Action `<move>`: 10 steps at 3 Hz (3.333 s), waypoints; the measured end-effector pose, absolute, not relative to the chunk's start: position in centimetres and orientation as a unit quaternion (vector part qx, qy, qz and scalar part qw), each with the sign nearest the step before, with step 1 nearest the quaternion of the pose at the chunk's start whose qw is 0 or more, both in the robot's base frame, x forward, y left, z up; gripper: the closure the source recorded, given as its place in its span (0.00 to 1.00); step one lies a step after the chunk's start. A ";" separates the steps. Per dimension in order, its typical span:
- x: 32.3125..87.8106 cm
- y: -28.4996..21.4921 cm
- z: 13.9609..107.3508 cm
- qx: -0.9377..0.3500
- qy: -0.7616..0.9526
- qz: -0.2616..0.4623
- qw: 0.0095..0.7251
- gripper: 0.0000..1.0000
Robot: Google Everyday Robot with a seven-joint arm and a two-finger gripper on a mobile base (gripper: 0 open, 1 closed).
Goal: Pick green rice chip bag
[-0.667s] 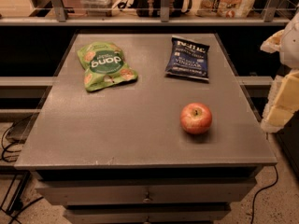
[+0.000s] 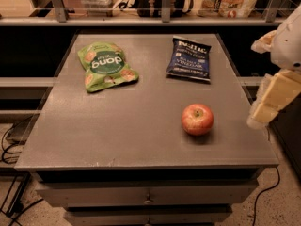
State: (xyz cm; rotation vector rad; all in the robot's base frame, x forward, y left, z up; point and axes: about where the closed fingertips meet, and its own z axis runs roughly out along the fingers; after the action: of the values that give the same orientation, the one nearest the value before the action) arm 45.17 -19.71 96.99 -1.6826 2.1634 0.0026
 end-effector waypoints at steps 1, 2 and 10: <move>47.9 -16.5 95.4 -0.594 0.762 0.064 0.250 0.00; 51.8 -11.4 93.9 -0.586 0.741 0.130 0.302 0.00; 65.8 9.4 86.7 -0.614 0.669 0.208 0.364 0.00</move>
Offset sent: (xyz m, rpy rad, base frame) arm 0.1102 0.1339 -0.0439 0.5143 -0.0290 0.1122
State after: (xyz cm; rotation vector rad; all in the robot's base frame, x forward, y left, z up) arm 65.81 9.38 86.66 -1.5791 1.7217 0.5340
